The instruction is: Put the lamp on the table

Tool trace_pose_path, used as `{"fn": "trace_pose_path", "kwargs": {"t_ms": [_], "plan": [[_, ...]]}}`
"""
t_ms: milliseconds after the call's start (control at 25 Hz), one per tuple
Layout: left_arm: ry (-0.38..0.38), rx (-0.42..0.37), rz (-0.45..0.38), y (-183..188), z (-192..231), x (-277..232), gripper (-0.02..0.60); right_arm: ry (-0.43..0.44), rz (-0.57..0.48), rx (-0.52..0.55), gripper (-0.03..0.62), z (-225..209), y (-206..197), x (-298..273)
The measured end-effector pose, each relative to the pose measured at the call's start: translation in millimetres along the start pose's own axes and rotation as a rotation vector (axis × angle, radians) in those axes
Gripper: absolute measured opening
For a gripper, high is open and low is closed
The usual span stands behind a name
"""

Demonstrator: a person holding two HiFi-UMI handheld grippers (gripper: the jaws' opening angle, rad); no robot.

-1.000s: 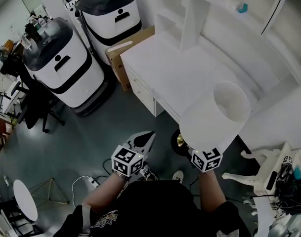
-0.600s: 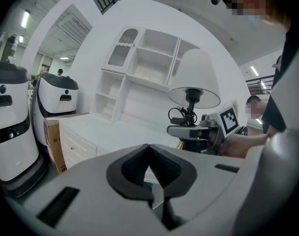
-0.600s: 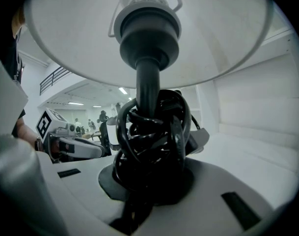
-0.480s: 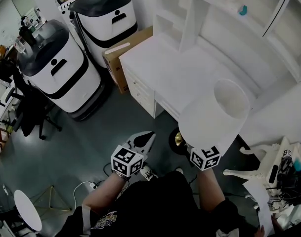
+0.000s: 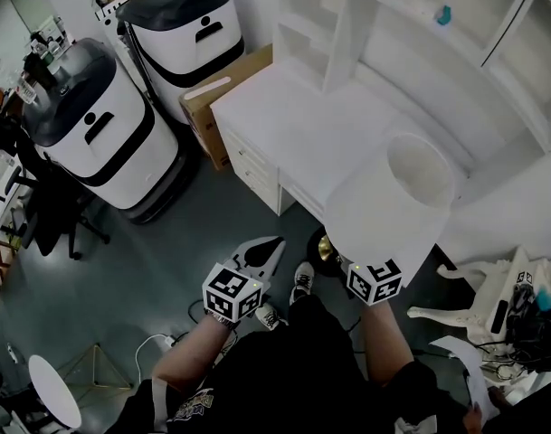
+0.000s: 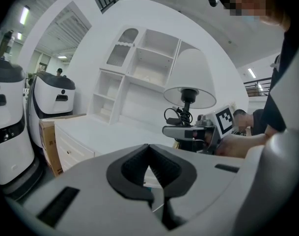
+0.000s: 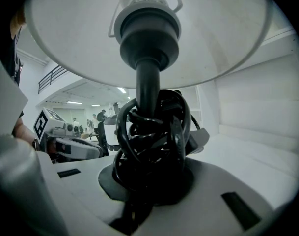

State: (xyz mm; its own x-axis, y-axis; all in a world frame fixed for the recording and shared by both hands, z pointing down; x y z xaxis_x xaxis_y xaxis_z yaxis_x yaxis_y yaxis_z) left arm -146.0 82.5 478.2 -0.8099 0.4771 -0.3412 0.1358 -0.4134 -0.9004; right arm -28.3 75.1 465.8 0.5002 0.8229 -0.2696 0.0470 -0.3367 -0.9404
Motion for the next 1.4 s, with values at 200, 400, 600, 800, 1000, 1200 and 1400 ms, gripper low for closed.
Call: {"fn": "trace_pose_path", "kwargs": {"t_ms": [200,400,600,800,1000,1200,1400], "plan": [[0.001,0.005,0.005,12.5,9.5,-25.0,0.006,0.001,0.003,-0.005,0.058,-26.9,8.3,-12.2],[-0.029,-0.033,0.005,27.3,10.4,-58.5,0.006,-0.001,0.001,-0.004,0.058,-59.9,18.0,-22.0],[-0.044,-0.092,0.008,38.9,15.3,-87.2,0.006,-0.007,-0.001,-0.004,0.058,-93.4,27.4,-31.9],[-0.055,-0.124,0.013,50.2,20.5,-116.5,0.006,-0.009,-0.005,-0.006,0.058,-124.9,38.5,-43.4],[-0.063,-0.125,0.012,62.7,19.8,-153.5,0.006,-0.003,-0.009,0.002,0.058,-158.5,47.7,-49.6],[-0.054,-0.123,0.004,76.1,19.3,-189.2,0.006,0.008,-0.009,0.014,0.058,-191.2,53.2,-54.9],[-0.052,-0.090,0.007,86.2,18.9,-210.7,0.006,0.004,-0.007,0.023,0.058,-216.5,57.0,-57.4]]}}
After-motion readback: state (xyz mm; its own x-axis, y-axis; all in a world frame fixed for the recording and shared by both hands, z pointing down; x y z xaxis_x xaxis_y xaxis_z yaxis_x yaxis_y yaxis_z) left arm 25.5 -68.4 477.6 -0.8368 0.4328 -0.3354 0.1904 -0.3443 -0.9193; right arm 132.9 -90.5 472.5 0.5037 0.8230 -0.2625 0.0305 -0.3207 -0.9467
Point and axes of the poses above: the fingertips, and each gripper's own axes: x backward along the fingers, z to its left, y out of its top, the point moved 1 cm from there along x, backward along the fingers, and after that the axes turned 7 degrees about y, right-handed, at the moved point
